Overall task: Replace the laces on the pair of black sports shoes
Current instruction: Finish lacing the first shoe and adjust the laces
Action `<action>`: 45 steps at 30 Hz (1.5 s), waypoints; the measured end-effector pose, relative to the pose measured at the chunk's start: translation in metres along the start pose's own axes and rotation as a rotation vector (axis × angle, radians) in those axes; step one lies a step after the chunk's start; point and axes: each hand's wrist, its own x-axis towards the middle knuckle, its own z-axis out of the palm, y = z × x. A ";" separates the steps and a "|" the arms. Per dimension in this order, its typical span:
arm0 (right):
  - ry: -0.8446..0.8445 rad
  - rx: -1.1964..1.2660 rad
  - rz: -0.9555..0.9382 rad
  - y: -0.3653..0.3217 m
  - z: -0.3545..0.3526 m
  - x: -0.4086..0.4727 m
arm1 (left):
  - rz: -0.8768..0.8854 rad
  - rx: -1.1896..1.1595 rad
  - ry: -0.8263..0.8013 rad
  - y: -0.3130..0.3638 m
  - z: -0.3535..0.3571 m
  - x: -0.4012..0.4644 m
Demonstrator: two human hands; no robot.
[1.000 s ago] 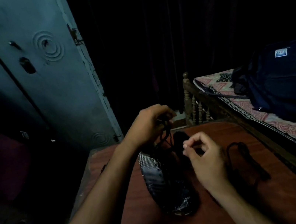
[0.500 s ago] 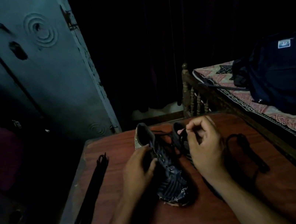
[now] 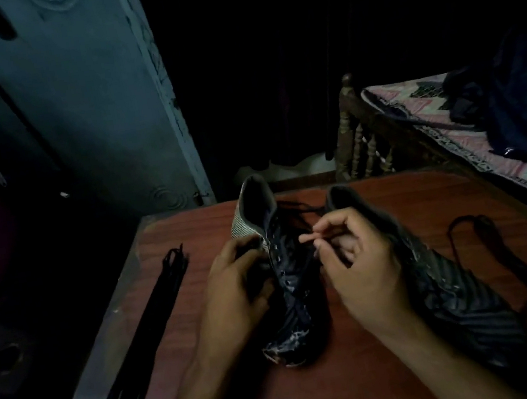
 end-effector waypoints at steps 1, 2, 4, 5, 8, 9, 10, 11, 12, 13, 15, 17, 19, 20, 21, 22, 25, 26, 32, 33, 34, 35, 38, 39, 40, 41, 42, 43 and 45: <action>0.013 0.024 0.008 0.000 0.000 -0.001 | -0.006 -0.005 0.035 0.003 0.000 -0.001; 0.026 0.049 0.018 0.000 0.000 -0.002 | -0.015 -0.019 0.082 0.006 0.000 -0.003; 0.052 0.087 0.045 0.000 -0.003 -0.002 | -0.019 -0.050 0.209 0.016 -0.004 -0.004; 0.054 0.100 0.065 -0.001 -0.004 -0.001 | 0.002 -0.063 0.257 0.020 -0.005 -0.003; -0.015 0.115 0.101 -0.002 -0.006 0.001 | 0.127 -0.120 0.214 0.033 -0.003 -0.004; -0.036 0.108 0.097 -0.003 -0.006 0.000 | 0.146 -0.158 0.169 0.036 -0.001 -0.005; -0.047 0.111 0.099 -0.005 -0.006 0.000 | 0.149 -0.198 0.141 0.037 0.002 -0.005; -0.054 0.128 0.109 -0.006 -0.006 0.001 | 0.140 -0.236 0.132 0.037 0.004 -0.006; -0.058 0.153 0.121 -0.007 -0.007 0.001 | 0.121 -0.270 0.136 0.037 0.006 -0.007; -0.060 0.175 0.131 -0.007 -0.008 0.001 | 0.090 -0.310 0.145 0.038 0.007 -0.007; -0.064 0.233 0.159 -0.008 -0.008 0.002 | 0.014 -0.399 0.140 0.038 0.007 -0.007; -0.073 0.331 0.204 -0.008 -0.006 0.001 | -0.042 -0.458 0.124 0.040 0.007 -0.008; -0.112 0.398 0.251 -0.007 -0.005 0.001 | -0.082 -0.526 0.119 0.043 0.006 -0.009; -0.146 0.399 0.269 -0.005 -0.005 0.000 | -0.097 -0.570 0.123 0.043 0.005 -0.008; -0.186 0.390 0.286 -0.004 -0.005 0.000 | -0.108 -0.616 0.132 0.043 0.005 -0.008; -0.222 0.377 0.298 -0.003 -0.004 -0.001 | -0.114 -0.655 0.146 0.042 0.004 -0.007; -0.246 0.361 0.293 -0.003 0.000 -0.005 | -0.142 -0.690 0.169 0.042 0.003 -0.006; -0.231 0.350 0.280 -0.003 0.000 -0.006 | -0.149 -0.681 0.167 0.042 0.003 -0.006; -0.186 0.297 0.229 0.000 0.000 -0.004 | -0.162 -0.626 0.142 0.039 0.006 -0.007; -0.179 0.300 0.243 0.000 0.001 -0.004 | -0.164 -0.623 0.129 0.040 0.005 -0.007; -0.170 0.304 0.249 0.001 0.002 -0.005 | -0.157 -0.617 0.110 0.043 0.004 -0.008; -0.157 0.309 0.243 0.001 0.003 -0.005 | -0.135 -0.594 0.095 0.045 0.003 -0.008; -0.068 0.321 0.198 0.001 0.000 -0.003 | -0.057 -0.397 0.196 0.045 -0.006 -0.007; -0.037 0.320 0.188 0.001 -0.001 -0.001 | -0.058 -0.305 0.261 0.040 -0.010 -0.006; -0.017 0.316 0.184 0.000 -0.003 0.001 | -0.075 -0.220 0.300 0.034 -0.014 -0.005; -0.011 0.305 0.186 0.001 -0.004 0.003 | -0.097 -0.151 0.293 0.028 -0.017 -0.004; -0.016 0.279 0.193 0.001 -0.005 0.003 | -0.116 -0.096 0.243 0.022 -0.019 -0.003; -0.027 0.223 0.198 0.004 -0.006 0.003 | -0.122 -0.049 0.165 0.017 -0.019 -0.003; -0.082 0.048 0.189 0.009 -0.007 0.002 | -0.084 0.027 0.010 0.011 -0.016 -0.002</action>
